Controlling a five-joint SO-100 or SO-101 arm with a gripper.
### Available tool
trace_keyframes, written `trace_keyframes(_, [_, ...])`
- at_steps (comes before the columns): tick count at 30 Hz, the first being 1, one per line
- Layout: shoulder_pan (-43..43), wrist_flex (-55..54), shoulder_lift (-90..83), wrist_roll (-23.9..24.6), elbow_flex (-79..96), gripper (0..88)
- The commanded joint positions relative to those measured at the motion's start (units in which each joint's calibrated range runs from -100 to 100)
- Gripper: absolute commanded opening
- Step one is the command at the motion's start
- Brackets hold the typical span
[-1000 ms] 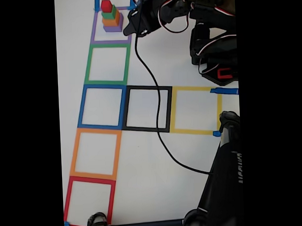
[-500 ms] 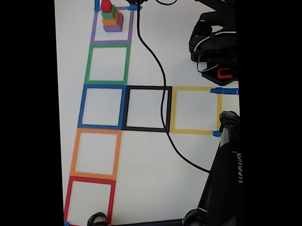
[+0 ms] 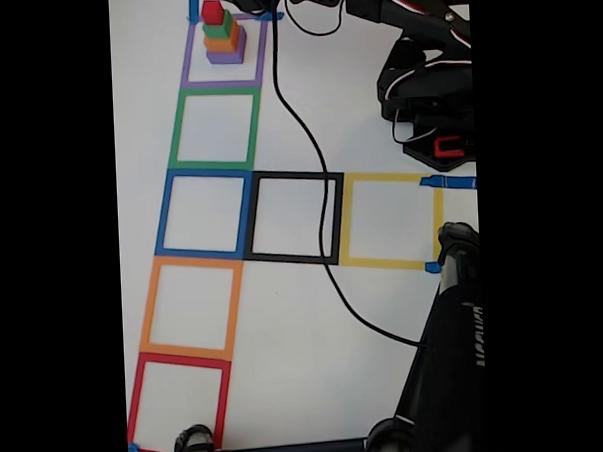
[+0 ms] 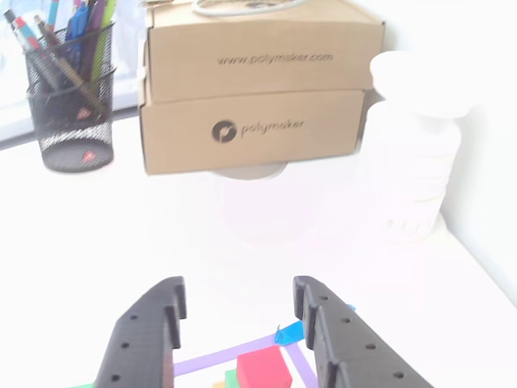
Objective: Tower of hanoi
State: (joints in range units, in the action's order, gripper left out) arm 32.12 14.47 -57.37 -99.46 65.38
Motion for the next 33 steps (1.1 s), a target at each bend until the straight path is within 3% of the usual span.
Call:
trace_keyframes(1, [2.97, -9.61, 0.00, -0.54, 2.53, 20.2])
trace_keyframes(13, [10.83, -16.09, 11.46, -0.54, 0.44, 30.3])
trace_keyframes(19, [8.82, -26.70, 21.80, -0.54, 0.80, 32.2])
trace_keyframes(33, [7.19, -36.25, 30.92, -0.54, 2.98, 33.3])
